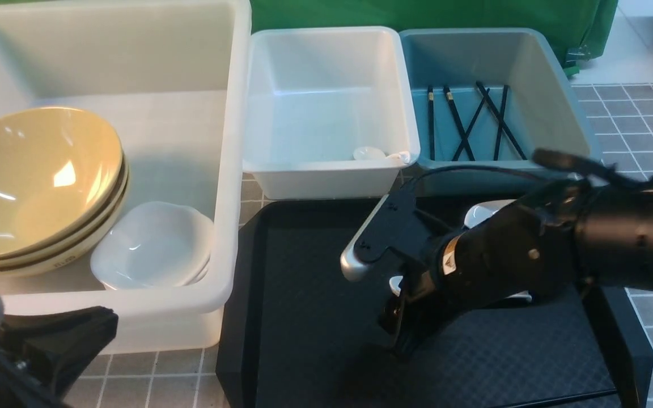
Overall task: On grey table put chopsticks spoon bowls plates into blue grey white boxes.
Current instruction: 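Reach down and grasp the white spoon resting in the bowl with the right gripper, then place the white spoon into the bin of spoons with the right gripper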
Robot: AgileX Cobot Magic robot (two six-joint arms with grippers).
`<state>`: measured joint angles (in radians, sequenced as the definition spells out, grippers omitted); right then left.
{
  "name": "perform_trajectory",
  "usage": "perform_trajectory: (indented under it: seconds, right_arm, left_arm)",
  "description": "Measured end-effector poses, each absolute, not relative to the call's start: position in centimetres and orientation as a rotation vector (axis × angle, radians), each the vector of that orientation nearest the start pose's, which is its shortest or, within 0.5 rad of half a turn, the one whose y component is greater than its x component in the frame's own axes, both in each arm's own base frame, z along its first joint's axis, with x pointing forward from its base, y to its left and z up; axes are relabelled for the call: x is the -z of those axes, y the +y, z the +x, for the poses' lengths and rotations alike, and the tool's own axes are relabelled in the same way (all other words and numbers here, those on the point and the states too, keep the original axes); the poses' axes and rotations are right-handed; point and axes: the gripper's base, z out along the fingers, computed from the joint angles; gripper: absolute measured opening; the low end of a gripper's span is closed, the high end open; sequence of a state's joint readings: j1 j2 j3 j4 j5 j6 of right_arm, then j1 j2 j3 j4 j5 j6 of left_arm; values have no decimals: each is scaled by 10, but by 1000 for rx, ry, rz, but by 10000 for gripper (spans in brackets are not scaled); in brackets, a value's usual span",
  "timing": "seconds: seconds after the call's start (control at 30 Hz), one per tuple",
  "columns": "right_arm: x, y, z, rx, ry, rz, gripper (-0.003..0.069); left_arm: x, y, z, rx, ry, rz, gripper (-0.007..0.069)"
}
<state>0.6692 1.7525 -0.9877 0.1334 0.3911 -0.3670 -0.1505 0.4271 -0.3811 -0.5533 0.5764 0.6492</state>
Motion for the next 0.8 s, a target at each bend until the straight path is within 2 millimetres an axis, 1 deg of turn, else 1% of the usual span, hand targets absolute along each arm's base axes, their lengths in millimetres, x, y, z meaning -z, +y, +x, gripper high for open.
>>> perform_trajectory:
  seconds: [0.07,0.1,0.2,0.27,0.3,0.33,0.37,0.4,0.43,0.47,0.53,0.57,0.6,0.63,0.67,0.7,0.77,0.8]
  right_arm:
    - [-165,214,269,-202,2392,-1179,419]
    - [-157,212,276,-189,2403,-1161,394]
    - [-155,210,280,-187,2399,-1136,337]
    - [-156,209,280,-188,2399,-1126,236]
    - [-157,209,280,-188,2398,-1126,216]
    - [-158,209,279,-190,2400,-1127,144]
    - [-159,209,279,-190,2399,-1127,134]
    - [-166,208,278,-193,2386,-1123,67]
    - [-172,207,276,-197,2382,-1122,57]
    - [-179,206,274,-200,2376,-1121,55]
    - [-201,203,269,-218,2348,-1106,55]
    - [-209,202,268,-223,2335,-1101,55]
    - [-227,202,267,-234,2289,-1082,55]
    - [-230,202,267,-236,2281,-1079,55]
    - [-249,202,268,-247,2219,-1052,55]
    - [-262,203,269,-255,2171,-1029,55]
    - [-281,206,274,-265,2087,-991,55]
    - [-295,211,281,-269,2006,-954,55]
  left_arm:
    - [-267,-38,79,276,1954,505,-8]
    - [-264,-37,75,267,1939,506,-8]
    - [-263,-36,72,253,1910,500,-8]
    - [-263,-35,69,245,1886,492,-8]
    - [-264,-35,69,243,1883,491,-8]
    - [-264,-35,69,241,1875,488,-8]
    - [-264,-35,69,241,1875,488,-8]
    - [-265,-34,68,239,1868,486,-8]
    - [-265,-34,68,239,1866,486,-8]
    - [-265,-34,68,238,1865,485,-8]
    - [-265,-34,68,238,1865,485,-8]
    - [-265,-34,68,238,1865,485,-8]
    - [-265,-34,68,238,1864,484,-8]
    - [-265,-34,68,238,1864,484,-8]
    - [-265,-34,68,238,1864,484,-8]
    - [-265,-34,68,237,1863,483,-8]
    - [-265,-34,68,237,1863,483,-8]
    - [-265,-34,68,237,1863,483,-8]
